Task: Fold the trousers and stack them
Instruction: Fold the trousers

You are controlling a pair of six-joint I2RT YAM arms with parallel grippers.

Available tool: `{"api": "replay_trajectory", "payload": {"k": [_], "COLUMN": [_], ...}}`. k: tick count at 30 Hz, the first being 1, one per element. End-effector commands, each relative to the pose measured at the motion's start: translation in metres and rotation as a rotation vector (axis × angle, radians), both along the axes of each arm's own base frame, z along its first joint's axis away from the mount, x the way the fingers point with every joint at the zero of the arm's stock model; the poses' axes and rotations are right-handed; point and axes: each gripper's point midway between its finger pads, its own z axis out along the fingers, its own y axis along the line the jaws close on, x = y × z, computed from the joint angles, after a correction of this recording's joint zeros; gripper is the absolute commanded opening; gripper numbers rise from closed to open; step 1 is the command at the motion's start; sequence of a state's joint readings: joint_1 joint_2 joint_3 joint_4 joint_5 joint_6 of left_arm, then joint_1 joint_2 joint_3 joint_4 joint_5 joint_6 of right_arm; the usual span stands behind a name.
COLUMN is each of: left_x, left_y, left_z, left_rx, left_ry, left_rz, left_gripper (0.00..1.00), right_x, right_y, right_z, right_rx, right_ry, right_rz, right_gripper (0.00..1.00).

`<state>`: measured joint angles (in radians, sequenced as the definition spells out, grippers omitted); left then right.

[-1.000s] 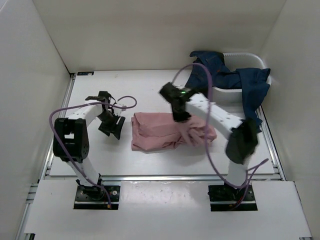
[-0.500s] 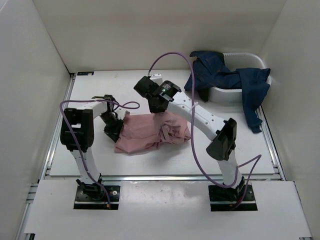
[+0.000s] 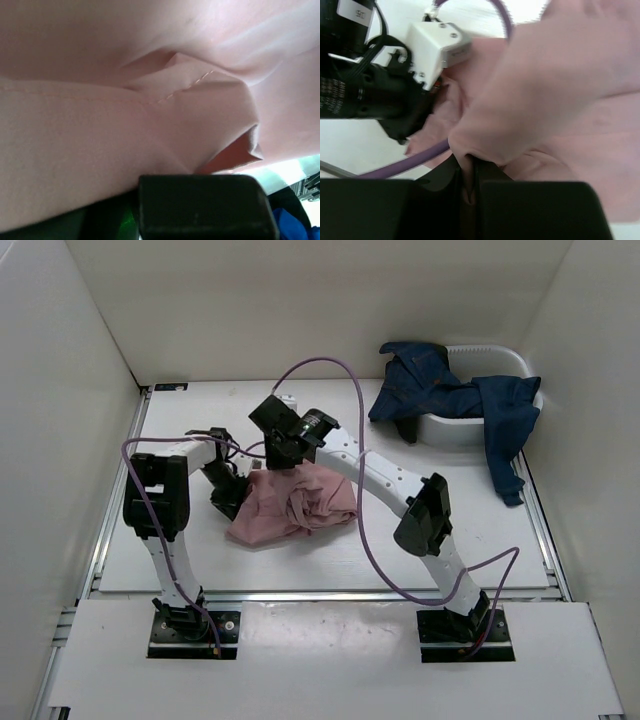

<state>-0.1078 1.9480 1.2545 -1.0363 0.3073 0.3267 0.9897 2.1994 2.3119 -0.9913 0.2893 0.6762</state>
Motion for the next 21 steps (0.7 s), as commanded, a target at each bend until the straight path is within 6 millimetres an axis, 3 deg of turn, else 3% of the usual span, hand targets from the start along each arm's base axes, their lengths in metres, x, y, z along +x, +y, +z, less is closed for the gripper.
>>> {"api": "replay_trajectory", "payload": {"k": [1, 4, 6, 7, 9, 11, 12, 13, 14, 16, 17, 19, 20, 21], "left_x": [0.034, 0.048, 0.063, 0.066, 0.075, 0.079, 0.08, 0.08, 0.081, 0.085, 0.086, 0.092, 0.093, 0.098], "left_y": [-0.004, -0.001, -0.002, 0.0, 0.003, 0.004, 0.008, 0.008, 0.014, 0.023, 0.035, 0.05, 0.057, 0.074], "left_z": [0.0, 0.002, 0.005, 0.006, 0.007, 0.01, 0.01, 0.01, 0.01, 0.012, 0.011, 0.021, 0.023, 0.032], "left_rx": [-0.019, -0.01, -0.026, -0.04, -0.061, -0.072, -0.07, -0.07, -0.069, -0.067, -0.043, -0.022, -0.011, 0.015], "left_ry": [-0.111, -0.132, -0.153, -0.149, -0.142, -0.149, -0.146, -0.146, -0.144, -0.154, -0.156, -0.194, -0.197, -0.226], "left_rz": [-0.014, -0.016, 0.003, 0.019, 0.063, 0.083, 0.104, 0.104, 0.129, 0.156, 0.179, 0.207, 0.212, 0.233], "left_gripper": [0.14, 0.14, 0.14, 0.14, 0.14, 0.14, 0.14, 0.16, 0.19, 0.29, 0.32, 0.35, 0.4, 0.43], "right_x": [0.0, 0.001, 0.006, 0.006, 0.012, 0.017, 0.005, 0.005, 0.008, 0.001, -0.004, 0.002, -0.003, -0.005], "right_y": [0.055, 0.081, 0.086, 0.083, 0.09, 0.096, 0.1, 0.108, 0.119, 0.136, 0.137, 0.139, 0.14, 0.133], "right_z": [-0.003, -0.018, -0.01, -0.024, -0.029, -0.036, -0.042, -0.059, -0.04, -0.026, -0.028, 0.012, 0.022, 0.052], "right_rx": [0.229, 0.315, 0.363, 0.355, 0.414, 0.406, 0.376, 0.356, 0.395, 0.432, 0.405, 0.465, 0.472, 0.487], "right_ry": [0.056, 0.13, 0.131, 0.145, 0.142, 0.138, 0.178, 0.2, 0.17, 0.116, 0.067, -0.045, -0.071, -0.128], "right_rz": [-0.002, -0.035, -0.086, -0.12, -0.167, -0.159, -0.123, -0.097, -0.042, 0.046, 0.103, 0.153, 0.181, 0.218], "right_gripper": [0.0, 0.0, 0.0, 0.0, 0.0, 0.27, 0.43, 0.51, 0.56, 0.88, 0.97, 0.99, 0.99, 0.99]}}
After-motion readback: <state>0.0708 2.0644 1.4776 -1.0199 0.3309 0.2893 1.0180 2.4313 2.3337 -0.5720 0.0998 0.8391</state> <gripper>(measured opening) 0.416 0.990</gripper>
